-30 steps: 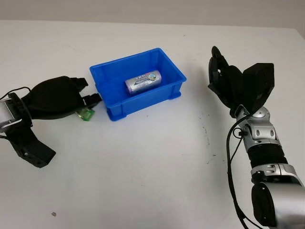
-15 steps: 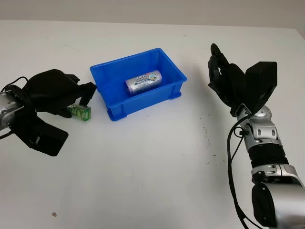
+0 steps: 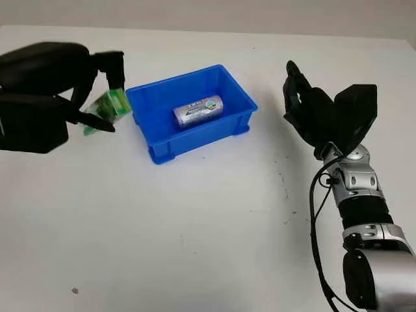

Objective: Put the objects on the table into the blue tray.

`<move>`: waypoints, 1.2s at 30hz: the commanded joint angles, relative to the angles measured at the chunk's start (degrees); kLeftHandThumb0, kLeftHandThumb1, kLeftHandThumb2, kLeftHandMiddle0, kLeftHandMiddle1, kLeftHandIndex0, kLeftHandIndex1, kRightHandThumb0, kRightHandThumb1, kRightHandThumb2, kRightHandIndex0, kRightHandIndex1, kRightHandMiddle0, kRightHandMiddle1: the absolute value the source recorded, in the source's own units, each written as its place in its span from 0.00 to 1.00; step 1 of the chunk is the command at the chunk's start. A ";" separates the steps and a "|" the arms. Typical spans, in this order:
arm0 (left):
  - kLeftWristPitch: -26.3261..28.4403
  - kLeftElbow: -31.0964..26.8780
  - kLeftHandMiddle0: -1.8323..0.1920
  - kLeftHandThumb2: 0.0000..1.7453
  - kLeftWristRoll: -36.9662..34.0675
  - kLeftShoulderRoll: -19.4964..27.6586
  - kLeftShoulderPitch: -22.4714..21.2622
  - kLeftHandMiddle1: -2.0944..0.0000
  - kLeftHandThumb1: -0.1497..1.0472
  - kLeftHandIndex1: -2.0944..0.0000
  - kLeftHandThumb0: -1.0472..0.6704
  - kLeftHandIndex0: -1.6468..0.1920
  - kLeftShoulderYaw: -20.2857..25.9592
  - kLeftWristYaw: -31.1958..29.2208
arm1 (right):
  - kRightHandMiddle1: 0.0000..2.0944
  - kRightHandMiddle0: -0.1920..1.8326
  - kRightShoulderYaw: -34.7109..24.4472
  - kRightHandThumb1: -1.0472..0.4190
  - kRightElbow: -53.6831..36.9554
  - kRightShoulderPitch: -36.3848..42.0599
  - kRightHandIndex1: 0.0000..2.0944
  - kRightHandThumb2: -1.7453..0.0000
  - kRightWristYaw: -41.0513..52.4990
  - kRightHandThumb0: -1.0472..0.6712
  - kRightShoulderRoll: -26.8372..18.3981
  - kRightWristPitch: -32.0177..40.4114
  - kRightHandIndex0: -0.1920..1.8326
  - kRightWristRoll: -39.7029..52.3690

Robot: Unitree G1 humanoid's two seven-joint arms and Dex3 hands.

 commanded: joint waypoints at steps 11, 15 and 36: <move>4.19 -3.60 0.59 0.06 -5.95 -2.67 -5.66 0.14 1.00 0.39 0.40 0.64 3.60 -0.27 | 0.00 0.00 -0.42 0.00 0.95 -0.44 0.00 0.54 -0.23 0.21 -0.08 -0.35 0.00 0.33; 2.57 -0.75 0.56 0.07 -5.41 -6.34 -9.27 0.09 1.00 0.25 0.37 0.63 2.53 2.55 | 0.00 0.00 -0.32 0.00 1.41 -0.59 0.00 0.54 0.10 0.21 0.10 -1.13 0.00 0.37; -12.72 36.61 0.43 0.08 6.16 -19.10 -30.06 0.01 1.00 0.16 0.33 0.61 -7.32 15.15 | 0.00 0.00 -0.59 0.00 -1.29 1.81 0.00 0.55 -1.22 0.21 0.18 0.00 0.00 0.62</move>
